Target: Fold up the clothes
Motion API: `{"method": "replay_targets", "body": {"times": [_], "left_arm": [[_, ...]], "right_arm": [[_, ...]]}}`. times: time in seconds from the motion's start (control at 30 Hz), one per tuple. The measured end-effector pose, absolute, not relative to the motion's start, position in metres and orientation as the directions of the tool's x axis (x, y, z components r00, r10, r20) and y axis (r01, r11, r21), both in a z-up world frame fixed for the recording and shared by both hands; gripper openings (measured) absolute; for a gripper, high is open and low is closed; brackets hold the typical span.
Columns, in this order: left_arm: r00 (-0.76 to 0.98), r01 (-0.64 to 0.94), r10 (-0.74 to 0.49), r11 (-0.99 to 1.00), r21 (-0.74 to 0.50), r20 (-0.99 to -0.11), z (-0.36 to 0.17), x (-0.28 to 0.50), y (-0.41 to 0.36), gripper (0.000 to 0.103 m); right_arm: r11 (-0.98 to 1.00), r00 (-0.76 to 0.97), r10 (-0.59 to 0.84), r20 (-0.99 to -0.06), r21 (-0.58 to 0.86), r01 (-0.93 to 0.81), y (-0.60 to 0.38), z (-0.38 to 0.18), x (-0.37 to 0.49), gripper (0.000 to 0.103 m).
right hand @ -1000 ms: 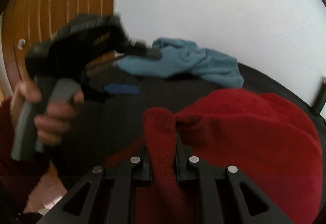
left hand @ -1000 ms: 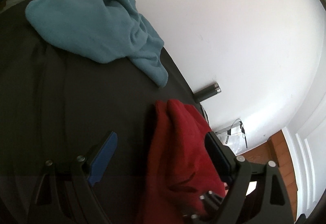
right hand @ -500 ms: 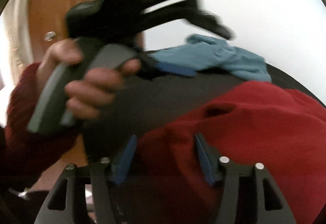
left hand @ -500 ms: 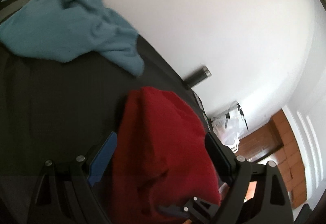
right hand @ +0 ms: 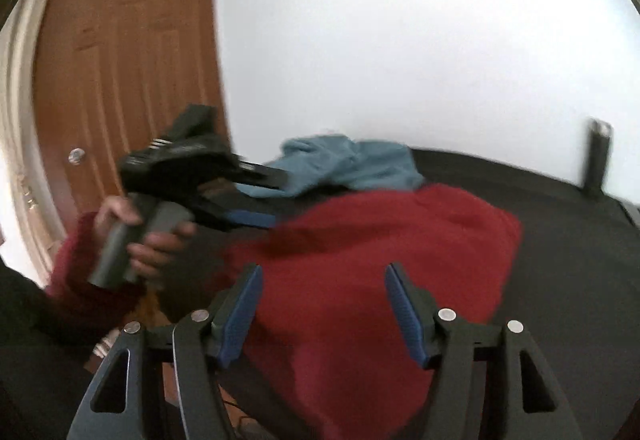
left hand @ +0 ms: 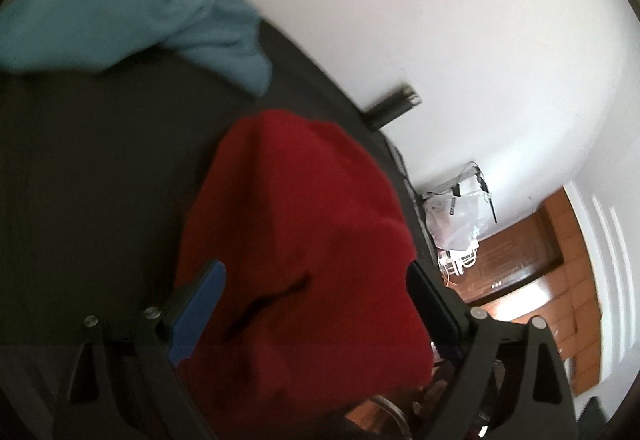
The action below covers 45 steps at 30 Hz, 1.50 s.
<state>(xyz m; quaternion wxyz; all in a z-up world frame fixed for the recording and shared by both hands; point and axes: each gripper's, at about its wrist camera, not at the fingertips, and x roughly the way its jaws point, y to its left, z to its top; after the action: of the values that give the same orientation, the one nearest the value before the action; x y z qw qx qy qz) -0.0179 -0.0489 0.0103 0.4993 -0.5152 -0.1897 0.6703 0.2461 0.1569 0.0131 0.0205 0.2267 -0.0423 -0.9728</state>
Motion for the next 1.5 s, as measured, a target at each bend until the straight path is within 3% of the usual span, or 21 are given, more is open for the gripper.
{"method": "replay_targets", "body": {"times": [0.3,0.5,0.7,0.9,1.07,1.2,1.27,1.33,1.37,1.4,1.5], "left_arm": [[0.113,-0.369,0.849,-0.447,-0.815,-0.517,-0.002,0.007,-0.086,0.094],[0.176,-0.328,0.865,-0.398,-0.857,-0.469,-0.005,0.019,-0.080,0.094],[0.221,-0.261,0.844,-0.431,-0.864,-0.488,-0.023,0.018,-0.060,0.094],[0.154,-0.219,0.871,-0.430,-0.876,-0.466,-0.028,0.010,-0.053,0.094],[0.114,-0.209,0.890,-0.413,-0.887,-0.441,-0.023,0.001,-0.043,0.101],[0.066,-0.223,0.892,-0.424,-0.878,-0.447,-0.020,-0.004,-0.043,0.100],[0.033,-0.240,0.887,-0.440,-0.866,-0.460,-0.018,-0.011,-0.046,0.083],[0.013,-0.259,0.880,-0.455,-0.852,-0.474,-0.020,-0.014,-0.049,0.039],[0.007,-0.259,0.881,-0.455,-0.852,-0.472,-0.021,-0.014,-0.052,0.028],[0.002,-0.259,0.882,-0.454,-0.852,-0.471,-0.022,-0.015,-0.056,0.019],[-0.027,-0.276,0.886,-0.451,-0.849,-0.463,-0.019,-0.011,-0.071,0.015]], "right_arm": [[-0.999,-0.917,-0.028,-0.399,0.048,0.010,0.166,0.004,0.249,0.065],[-0.994,-0.927,0.009,-0.375,0.101,-0.051,0.185,0.004,0.253,0.074],[-0.986,-0.931,0.044,-0.362,0.132,-0.098,0.201,-0.001,0.264,0.075],[-0.989,-0.936,0.067,-0.345,0.104,-0.109,0.203,0.000,0.263,0.075],[-0.995,-0.939,0.077,-0.336,0.030,-0.092,0.189,0.000,0.261,0.075],[-0.996,-0.938,0.089,-0.336,-0.016,-0.089,0.181,-0.002,0.259,0.075],[-0.996,-0.936,0.084,-0.341,-0.014,-0.085,0.181,-0.003,0.256,0.075],[-0.997,-0.935,0.079,-0.345,-0.012,-0.079,0.180,-0.003,0.253,0.075],[-0.997,-0.935,0.077,-0.346,-0.013,-0.077,0.179,-0.003,0.252,0.075],[-0.997,-0.935,0.076,-0.345,-0.016,-0.075,0.178,-0.003,0.250,0.075],[-0.998,-0.935,0.067,-0.348,-0.024,-0.063,0.174,-0.001,0.246,0.076]]}}
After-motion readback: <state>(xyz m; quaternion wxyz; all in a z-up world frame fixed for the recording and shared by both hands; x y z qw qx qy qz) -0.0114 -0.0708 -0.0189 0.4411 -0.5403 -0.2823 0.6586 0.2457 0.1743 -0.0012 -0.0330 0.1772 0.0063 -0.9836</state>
